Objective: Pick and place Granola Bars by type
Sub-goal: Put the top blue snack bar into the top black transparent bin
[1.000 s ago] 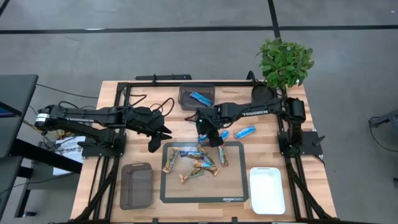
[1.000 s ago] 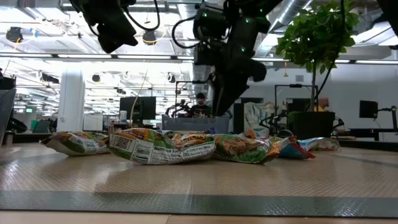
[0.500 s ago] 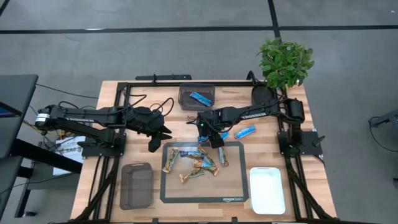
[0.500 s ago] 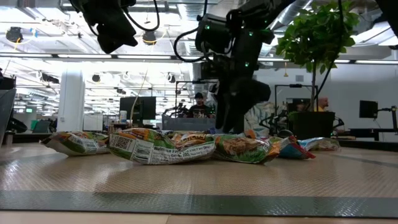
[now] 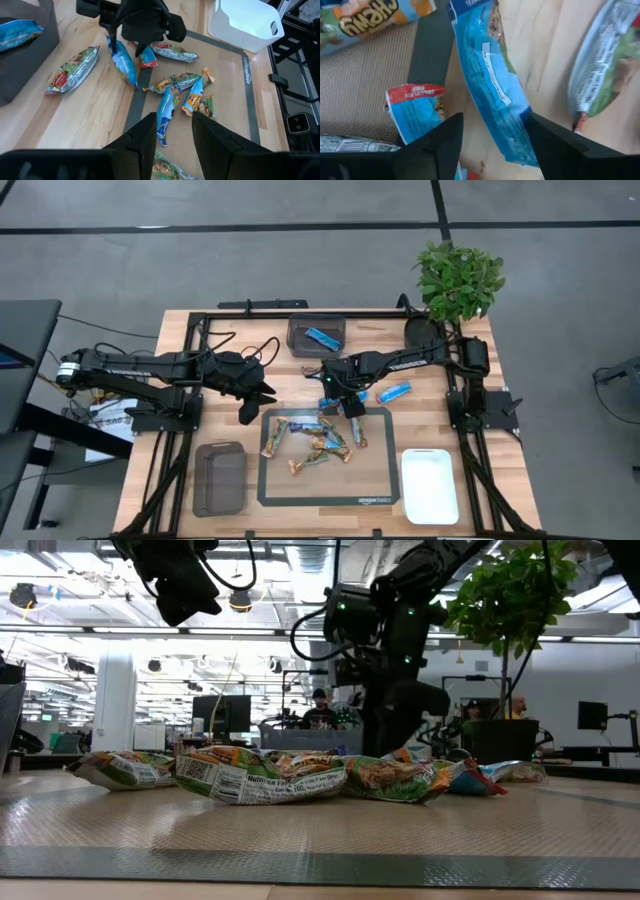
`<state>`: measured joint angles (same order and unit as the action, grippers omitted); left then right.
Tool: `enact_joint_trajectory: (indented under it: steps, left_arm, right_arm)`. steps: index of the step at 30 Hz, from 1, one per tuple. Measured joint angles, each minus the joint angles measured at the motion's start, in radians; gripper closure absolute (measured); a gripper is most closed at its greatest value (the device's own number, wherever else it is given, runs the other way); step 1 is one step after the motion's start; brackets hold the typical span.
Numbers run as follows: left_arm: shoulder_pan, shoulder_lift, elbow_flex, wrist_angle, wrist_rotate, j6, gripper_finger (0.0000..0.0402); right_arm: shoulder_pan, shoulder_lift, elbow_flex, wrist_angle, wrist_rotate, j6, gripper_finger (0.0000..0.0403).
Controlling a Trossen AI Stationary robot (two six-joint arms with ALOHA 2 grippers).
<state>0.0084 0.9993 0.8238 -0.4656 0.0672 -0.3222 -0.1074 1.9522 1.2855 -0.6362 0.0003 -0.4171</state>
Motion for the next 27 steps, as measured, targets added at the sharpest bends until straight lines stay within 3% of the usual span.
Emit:
enact_joint_trajectory:
  steps: [9, 20, 27]
  left_arm:
    - [0.0, 0.0, 0.0, 0.0, 0.0, 0.0, 0.0286]
    - [-0.001, 0.0, 0.0, 0.0, 0.0, -0.023, 0.0286]
    - [-0.001, 0.0, 0.0, 0.031, -0.054, -0.075, 0.0286]
  right_arm:
    - [-0.024, 0.0, -0.017, 0.059, 0.034, 0.001, 0.0222]
    - [-0.04, 0.0, -0.016, 0.059, 0.034, 0.032, 0.0389]
    - [-0.035, 0.0, 0.05, 0.046, -0.004, 0.146, 0.0368]
